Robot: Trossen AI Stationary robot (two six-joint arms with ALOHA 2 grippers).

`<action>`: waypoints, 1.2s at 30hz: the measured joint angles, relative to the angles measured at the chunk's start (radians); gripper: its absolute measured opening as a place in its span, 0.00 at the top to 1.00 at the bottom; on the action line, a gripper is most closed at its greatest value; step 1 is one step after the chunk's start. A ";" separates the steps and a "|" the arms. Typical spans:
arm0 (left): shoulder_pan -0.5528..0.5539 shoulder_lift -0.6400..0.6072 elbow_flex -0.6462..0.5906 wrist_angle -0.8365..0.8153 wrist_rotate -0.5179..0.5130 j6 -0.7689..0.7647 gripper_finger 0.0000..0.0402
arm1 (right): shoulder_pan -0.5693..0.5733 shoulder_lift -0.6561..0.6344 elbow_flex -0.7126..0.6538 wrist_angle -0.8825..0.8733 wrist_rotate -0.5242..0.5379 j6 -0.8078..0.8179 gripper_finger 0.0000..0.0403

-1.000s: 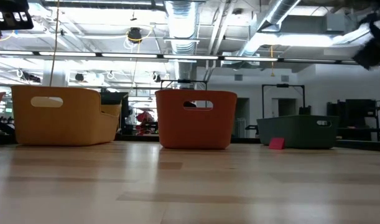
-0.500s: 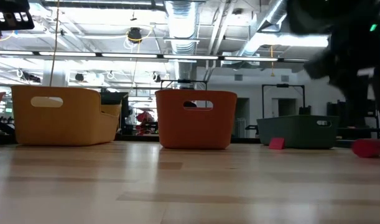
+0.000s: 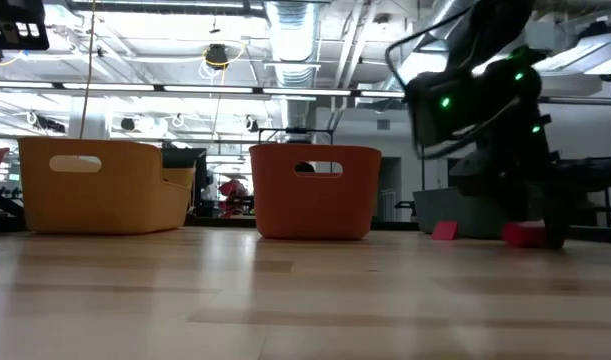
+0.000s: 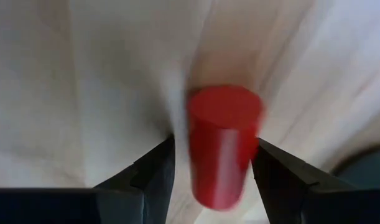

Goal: Sort blocks
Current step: Put the red game piece into the top orange bin

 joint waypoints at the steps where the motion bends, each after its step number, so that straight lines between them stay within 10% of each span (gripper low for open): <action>1: 0.000 0.000 0.000 0.000 0.000 -0.013 0.35 | -0.010 0.014 0.001 0.007 0.000 -0.020 0.45; 13: 0.000 0.000 0.000 0.000 0.000 -0.055 0.35 | -0.052 0.066 0.044 0.020 -0.021 -0.035 0.66; 24: 0.000 0.000 0.000 0.000 -0.014 -0.024 0.35 | -0.050 -0.079 0.148 0.140 -0.302 0.153 0.75; 36: 0.001 0.000 0.000 0.000 -0.058 -0.020 0.35 | -0.121 -0.354 0.158 0.813 -0.400 0.482 0.75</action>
